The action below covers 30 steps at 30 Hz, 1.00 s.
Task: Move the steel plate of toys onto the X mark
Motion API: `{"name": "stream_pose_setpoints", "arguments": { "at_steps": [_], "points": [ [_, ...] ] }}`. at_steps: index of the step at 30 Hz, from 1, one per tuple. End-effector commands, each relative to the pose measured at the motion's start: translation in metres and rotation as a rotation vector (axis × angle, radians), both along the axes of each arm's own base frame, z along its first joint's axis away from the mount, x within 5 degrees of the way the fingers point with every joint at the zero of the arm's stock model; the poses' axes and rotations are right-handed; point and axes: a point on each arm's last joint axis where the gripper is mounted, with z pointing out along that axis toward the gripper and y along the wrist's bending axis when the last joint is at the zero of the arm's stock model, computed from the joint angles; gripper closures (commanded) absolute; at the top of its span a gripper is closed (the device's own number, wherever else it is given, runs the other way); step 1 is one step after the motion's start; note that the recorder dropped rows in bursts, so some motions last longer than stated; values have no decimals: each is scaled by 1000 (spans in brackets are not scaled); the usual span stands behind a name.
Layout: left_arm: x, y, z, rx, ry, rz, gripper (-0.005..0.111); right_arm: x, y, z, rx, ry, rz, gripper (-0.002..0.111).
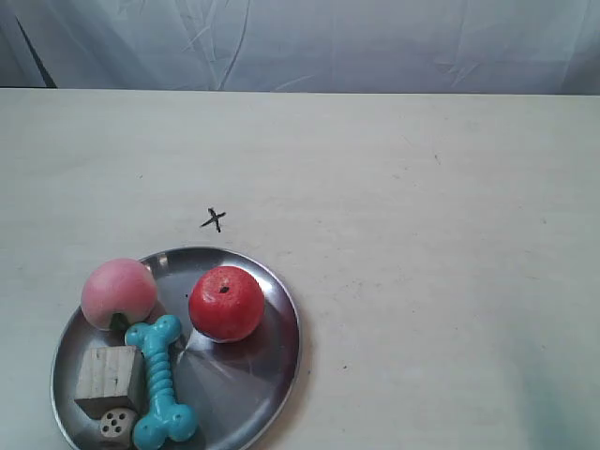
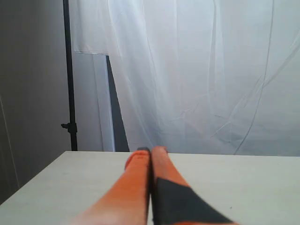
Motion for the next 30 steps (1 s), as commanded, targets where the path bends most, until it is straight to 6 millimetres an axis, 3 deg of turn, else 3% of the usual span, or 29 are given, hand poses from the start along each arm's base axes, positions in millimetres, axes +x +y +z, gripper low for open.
{"name": "stream_pose_setpoints", "arguments": {
  "at_steps": [1, 13, 17, 20, 30],
  "points": [
    [0, 0, -1, 3, 2, -7, 107, 0, 0, 0, -9, -12, -2, 109],
    [0, 0, -1, 3, 2, -7, 107, 0, 1, 2, 49, -38, 4, 109],
    [0, 0, -1, 3, 2, -7, 107, 2, 9, 17, 636, -194, 8, 109],
    [0, 0, -1, 3, 2, -7, 107, 2, 8, 23, 846, -246, 0, 109],
    [0, 0, -1, 3, 2, -7, 107, 2, 6, 27, 759, -303, 3, 109]
  ]
}}
